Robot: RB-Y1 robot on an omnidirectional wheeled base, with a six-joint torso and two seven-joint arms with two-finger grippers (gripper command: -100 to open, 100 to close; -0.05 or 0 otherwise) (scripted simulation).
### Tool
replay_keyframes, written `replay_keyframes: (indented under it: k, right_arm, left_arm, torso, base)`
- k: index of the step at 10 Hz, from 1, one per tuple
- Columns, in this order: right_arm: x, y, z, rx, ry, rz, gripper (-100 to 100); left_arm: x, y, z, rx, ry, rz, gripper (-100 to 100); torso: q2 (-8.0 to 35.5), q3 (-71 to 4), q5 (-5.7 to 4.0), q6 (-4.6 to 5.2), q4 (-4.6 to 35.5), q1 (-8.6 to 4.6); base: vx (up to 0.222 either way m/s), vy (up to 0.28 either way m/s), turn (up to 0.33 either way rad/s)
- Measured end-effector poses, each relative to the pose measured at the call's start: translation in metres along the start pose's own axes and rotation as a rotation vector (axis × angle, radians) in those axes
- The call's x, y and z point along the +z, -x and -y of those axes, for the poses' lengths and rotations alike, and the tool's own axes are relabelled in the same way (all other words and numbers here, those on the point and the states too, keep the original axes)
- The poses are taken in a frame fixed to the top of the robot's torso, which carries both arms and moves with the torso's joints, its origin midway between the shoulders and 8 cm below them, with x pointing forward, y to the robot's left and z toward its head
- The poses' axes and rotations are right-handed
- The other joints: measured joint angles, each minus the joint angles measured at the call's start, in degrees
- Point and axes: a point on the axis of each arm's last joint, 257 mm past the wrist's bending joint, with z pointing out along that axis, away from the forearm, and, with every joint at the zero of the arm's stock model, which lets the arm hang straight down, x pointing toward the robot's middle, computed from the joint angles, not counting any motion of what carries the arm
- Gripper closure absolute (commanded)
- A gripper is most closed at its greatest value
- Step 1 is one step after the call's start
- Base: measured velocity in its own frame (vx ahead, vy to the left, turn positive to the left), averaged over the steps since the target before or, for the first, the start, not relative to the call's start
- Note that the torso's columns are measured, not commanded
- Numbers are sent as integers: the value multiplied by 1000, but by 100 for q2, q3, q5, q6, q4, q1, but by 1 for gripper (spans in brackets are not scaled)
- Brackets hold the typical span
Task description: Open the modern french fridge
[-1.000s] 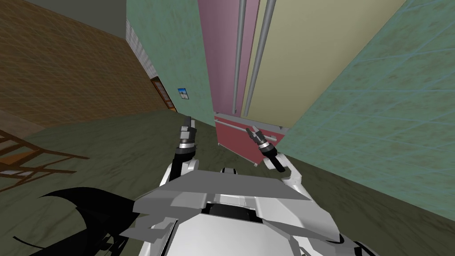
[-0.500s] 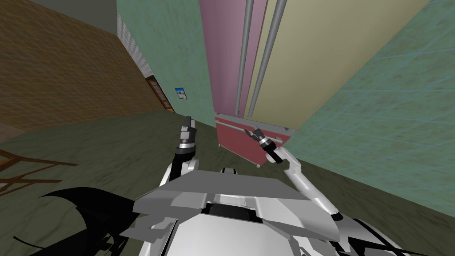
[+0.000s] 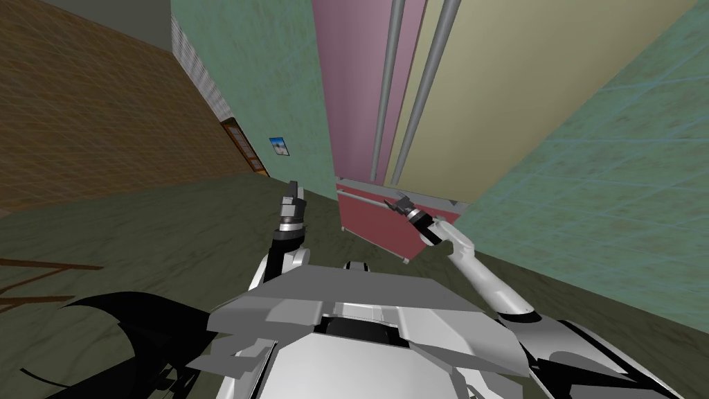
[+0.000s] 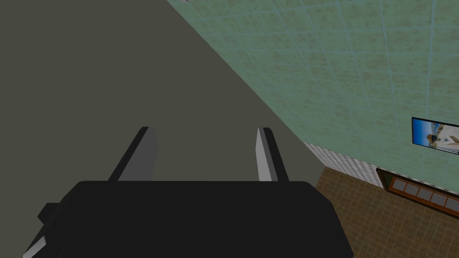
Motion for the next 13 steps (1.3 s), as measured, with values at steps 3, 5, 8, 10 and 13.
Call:
replay_keyframes:
  k: [3,5,8,10,13]
  right_arm:
    - [7,-13,29,-134,-20,-61,-100]
    - [5,-17,52,-226,-37,-101,-100]
    - [5,-22,92,-369,-67,-160,-100]
    - [4,-24,118,-461,-81,-198,-100]
    - [5,-16,144,-560,-113,-230,-100]
  left_arm:
    - [0,0,0,0,0,0,0]
    - [0,0,0,0,0,0,0]
    - [0,0,0,0,0,0,0]
    - [0,0,0,0,0,0,0]
    - [0,0,0,0,0,0,0]
  torso:
    - [14,8,-5,1,4,-15]
    - [8,5,-2,-2,2,-6]
    - [7,4,-2,1,2,-6]
    - [-25,-19,2,-16,0,-9]
    - [-2,-2,2,-7,-1,4]
  base:
    - [42,79,-42]
    - [46,78,-24]
    - [48,85,-49]
    - [34,61,-30]
    - [42,57,-20]
